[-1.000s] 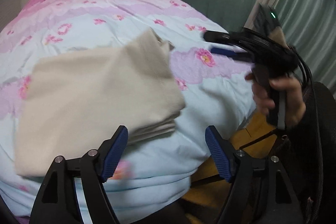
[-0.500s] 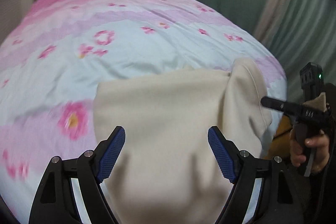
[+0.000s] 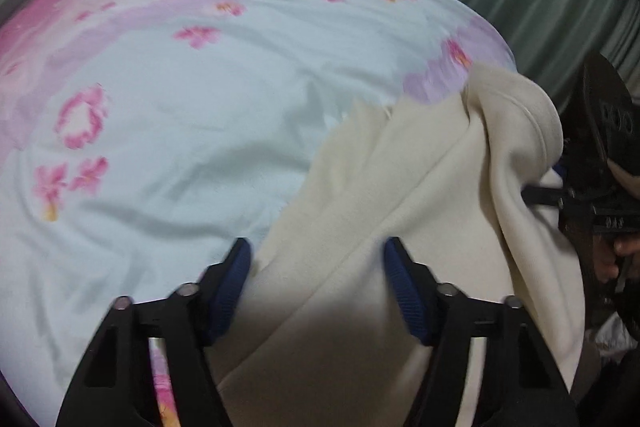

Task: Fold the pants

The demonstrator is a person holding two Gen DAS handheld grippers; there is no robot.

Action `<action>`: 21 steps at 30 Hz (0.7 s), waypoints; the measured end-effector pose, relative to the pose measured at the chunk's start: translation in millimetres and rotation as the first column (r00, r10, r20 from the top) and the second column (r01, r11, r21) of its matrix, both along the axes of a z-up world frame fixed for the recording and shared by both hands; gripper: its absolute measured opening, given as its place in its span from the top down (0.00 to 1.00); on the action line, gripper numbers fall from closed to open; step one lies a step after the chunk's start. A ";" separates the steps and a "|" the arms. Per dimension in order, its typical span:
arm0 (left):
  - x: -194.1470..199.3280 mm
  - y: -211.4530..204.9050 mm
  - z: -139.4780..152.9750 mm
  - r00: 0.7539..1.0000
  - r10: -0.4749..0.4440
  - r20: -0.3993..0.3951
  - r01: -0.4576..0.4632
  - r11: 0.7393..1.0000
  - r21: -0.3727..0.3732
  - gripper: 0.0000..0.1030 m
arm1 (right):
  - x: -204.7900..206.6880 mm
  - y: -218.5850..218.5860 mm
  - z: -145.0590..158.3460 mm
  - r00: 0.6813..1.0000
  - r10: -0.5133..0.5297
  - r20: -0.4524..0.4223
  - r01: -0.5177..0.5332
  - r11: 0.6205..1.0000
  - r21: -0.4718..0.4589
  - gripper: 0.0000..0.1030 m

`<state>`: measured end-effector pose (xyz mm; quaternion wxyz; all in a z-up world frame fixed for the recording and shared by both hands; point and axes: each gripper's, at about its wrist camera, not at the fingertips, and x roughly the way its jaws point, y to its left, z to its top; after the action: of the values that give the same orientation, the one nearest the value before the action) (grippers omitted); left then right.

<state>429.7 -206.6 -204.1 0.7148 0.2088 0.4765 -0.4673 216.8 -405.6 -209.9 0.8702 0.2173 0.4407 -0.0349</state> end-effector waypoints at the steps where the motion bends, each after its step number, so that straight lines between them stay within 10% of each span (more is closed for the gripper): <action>1: -0.2 1.6 -3.1 1.000 -0.008 -0.015 0.008 1.000 -0.008 0.53 | -0.7 -2.6 0.9 1.000 -0.015 -0.002 0.015 1.000 0.011 0.71; 7: -2.6 17.4 -1.7 1.000 -0.008 -0.017 0.007 0.998 -0.065 0.83 | 6.5 2.6 22.9 0.998 -0.046 0.046 0.043 0.997 0.059 0.87; 15: -3.2 52.9 20.1 0.994 0.090 0.067 -0.085 0.994 -0.070 0.90 | -6.6 26.1 66.0 0.980 -0.055 0.193 0.061 0.998 -0.024 0.87; 21: -8.9 38.0 1.9 0.987 0.134 0.093 -0.134 0.991 -0.004 0.90 | -36.4 4.3 15.4 0.973 -0.229 0.008 0.229 0.970 -0.080 0.87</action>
<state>420.8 -168.6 -202.2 0.7658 0.1986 0.4560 -0.4076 180.4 -401.2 -194.5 0.8682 0.2315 0.4114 -0.1530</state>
